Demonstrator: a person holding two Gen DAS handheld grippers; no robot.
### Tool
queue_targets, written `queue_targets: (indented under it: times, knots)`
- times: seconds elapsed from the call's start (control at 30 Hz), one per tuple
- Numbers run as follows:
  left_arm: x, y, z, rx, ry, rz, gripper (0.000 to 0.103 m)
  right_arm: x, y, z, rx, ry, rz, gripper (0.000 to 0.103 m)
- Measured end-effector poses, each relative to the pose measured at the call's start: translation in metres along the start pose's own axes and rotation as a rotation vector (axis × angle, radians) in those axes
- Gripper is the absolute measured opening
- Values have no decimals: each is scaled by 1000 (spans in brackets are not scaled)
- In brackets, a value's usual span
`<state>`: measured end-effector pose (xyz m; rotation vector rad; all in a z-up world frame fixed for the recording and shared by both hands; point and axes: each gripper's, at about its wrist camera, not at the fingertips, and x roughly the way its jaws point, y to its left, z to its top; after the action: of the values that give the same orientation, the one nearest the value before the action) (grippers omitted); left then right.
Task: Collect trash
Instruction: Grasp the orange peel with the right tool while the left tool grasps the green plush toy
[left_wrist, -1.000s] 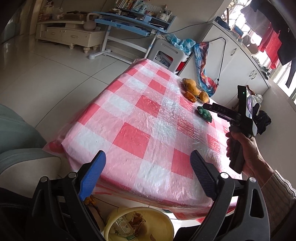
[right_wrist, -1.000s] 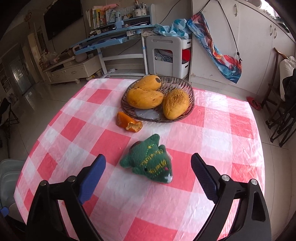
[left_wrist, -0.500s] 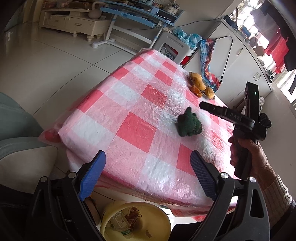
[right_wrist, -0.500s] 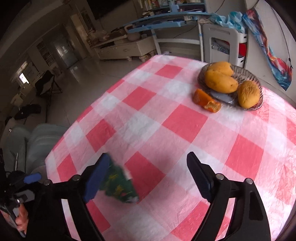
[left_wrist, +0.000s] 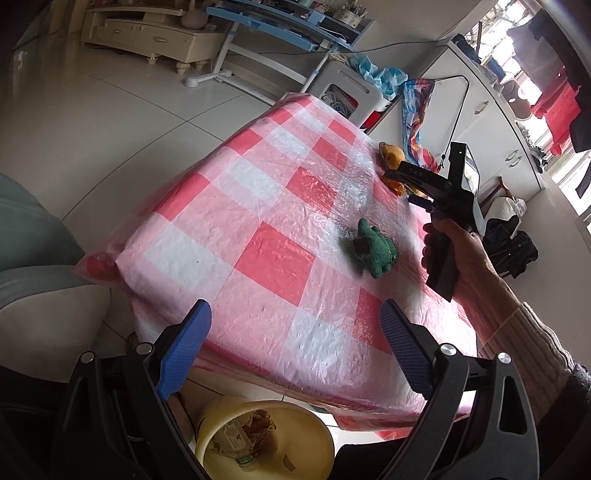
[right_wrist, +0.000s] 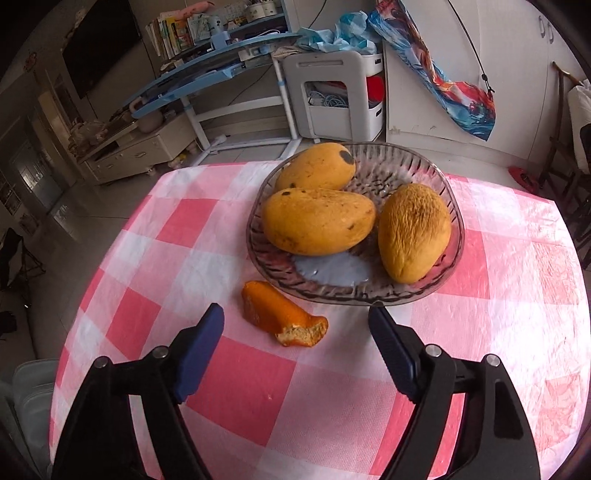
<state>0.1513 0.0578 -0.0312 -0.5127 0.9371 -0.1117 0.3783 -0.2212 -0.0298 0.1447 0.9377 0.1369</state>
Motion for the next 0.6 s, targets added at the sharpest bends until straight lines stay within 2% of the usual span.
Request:
queue_targets:
  times: [0.1,0.2,0.37,0.6]
  knots:
    - [1,0,-1,-2,3,-1,89,-1,3,-4,-2,-14,-49,72]
    - [1,-1,-2,0,3,-1,89,-2,3,-6,-1,-25,-55,59]
    - [2,-3,-4,10,6,6,89,-5,5,-8,-28,-6,15,27]
    - [2,0,-5,4,11,13,89,-21,25,-28,-132,26,113,24]
